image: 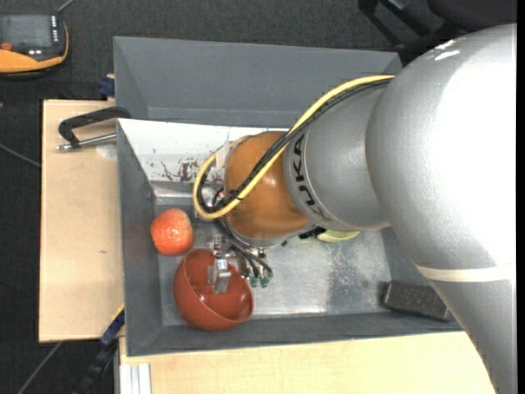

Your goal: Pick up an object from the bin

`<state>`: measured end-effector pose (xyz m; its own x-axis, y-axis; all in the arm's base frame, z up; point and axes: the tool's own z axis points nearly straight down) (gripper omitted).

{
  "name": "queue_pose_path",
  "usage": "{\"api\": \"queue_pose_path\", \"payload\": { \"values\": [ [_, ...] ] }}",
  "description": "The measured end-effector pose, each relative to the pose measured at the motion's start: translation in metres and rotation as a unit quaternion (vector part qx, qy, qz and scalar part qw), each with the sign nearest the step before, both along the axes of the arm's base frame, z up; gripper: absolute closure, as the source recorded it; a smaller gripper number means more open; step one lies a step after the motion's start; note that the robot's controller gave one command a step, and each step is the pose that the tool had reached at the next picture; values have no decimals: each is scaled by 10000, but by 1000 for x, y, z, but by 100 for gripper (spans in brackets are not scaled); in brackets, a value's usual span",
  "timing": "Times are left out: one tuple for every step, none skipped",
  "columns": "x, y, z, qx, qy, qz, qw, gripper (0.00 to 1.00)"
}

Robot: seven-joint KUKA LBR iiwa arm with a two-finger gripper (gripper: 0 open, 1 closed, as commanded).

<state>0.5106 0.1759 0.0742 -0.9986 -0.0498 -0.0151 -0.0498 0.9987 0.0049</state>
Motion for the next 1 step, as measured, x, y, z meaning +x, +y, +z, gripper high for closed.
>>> {"api": "queue_pose_path", "payload": {
  "values": [
    [47,-94,6,-18,-46,543,9985,100]
  ]
}}
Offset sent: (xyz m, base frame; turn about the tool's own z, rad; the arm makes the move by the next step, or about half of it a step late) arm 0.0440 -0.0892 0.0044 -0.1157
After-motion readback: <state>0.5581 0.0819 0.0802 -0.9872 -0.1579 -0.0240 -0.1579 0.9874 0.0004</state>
